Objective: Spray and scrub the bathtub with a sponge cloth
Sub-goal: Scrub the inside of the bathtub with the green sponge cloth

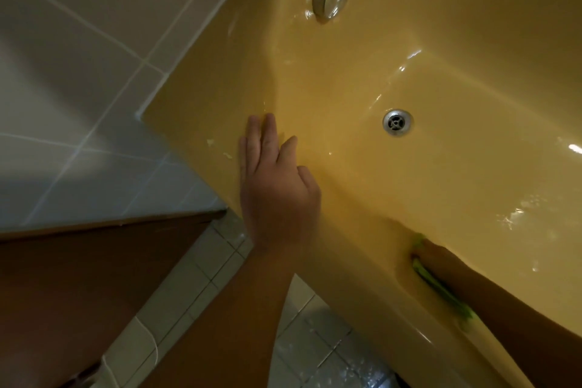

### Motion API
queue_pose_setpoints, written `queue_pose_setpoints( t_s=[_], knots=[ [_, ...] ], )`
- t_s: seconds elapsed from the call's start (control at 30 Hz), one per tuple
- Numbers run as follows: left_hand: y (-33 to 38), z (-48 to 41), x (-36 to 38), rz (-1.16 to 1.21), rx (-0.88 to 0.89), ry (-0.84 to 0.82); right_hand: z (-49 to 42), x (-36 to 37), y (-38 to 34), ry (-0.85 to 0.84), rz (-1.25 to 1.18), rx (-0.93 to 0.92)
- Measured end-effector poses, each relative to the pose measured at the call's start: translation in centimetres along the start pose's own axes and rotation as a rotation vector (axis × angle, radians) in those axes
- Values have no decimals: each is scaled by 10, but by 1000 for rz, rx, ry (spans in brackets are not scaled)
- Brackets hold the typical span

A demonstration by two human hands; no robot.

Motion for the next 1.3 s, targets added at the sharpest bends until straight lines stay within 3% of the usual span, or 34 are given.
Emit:
queue_pose_setpoints(
  t_s=[0.1, 0.2, 0.3, 0.4, 0.53, 0.63, 0.73, 0.9, 0.97, 1.07, 1.23, 1.3],
  knots=[
    [-5, -15, 2, -37, 9, -25, 28, 9, -81, -48, -50, -129],
    [-11, -40, 7, -133, 45, -89, 81, 12, -156, -160, -93, -431],
    [-17, -69, 15, -200, 168, -137, 115, 6, -164, -241, -190, -654],
    [-23, -95, 22, -238, 274, -196, 91, 2, -126, -210, -189, -548],
    [-26, -117, 25, -246, 409, -247, 30, 2, -66, -86, 42, -167],
    [-27, -135, 25, -260, 495, -283, -1, 4, -53, 64, 121, -13],
    [-25, -159, 29, -248, 576, -326, 18, 11, -92, 25, 126, -69],
    [-16, -204, 38, -208, 733, -359, 125, 9, -196, -130, 59, -612],
    [-14, -211, 42, -187, 763, -357, 131, 10, -202, -176, -14, -703],
    [-14, -215, 43, -158, 769, -362, 87, 9, -174, -153, -6, -594],
    [-10, -223, 45, -77, 751, -366, -9, 14, -116, -6, 145, -160],
    [-10, -226, 44, -53, 746, -374, -14, 19, -133, -7, 157, -146]
  ],
)
Point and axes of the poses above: each hand's wrist, its own z-axis away from the middle knuckle, its own x-axis out of the palm, y = z × x, the point moved 3 cm from there along -z, towards the middle knuckle, and after that the axes turned 4 degrees about z, right-handed, at the moved point
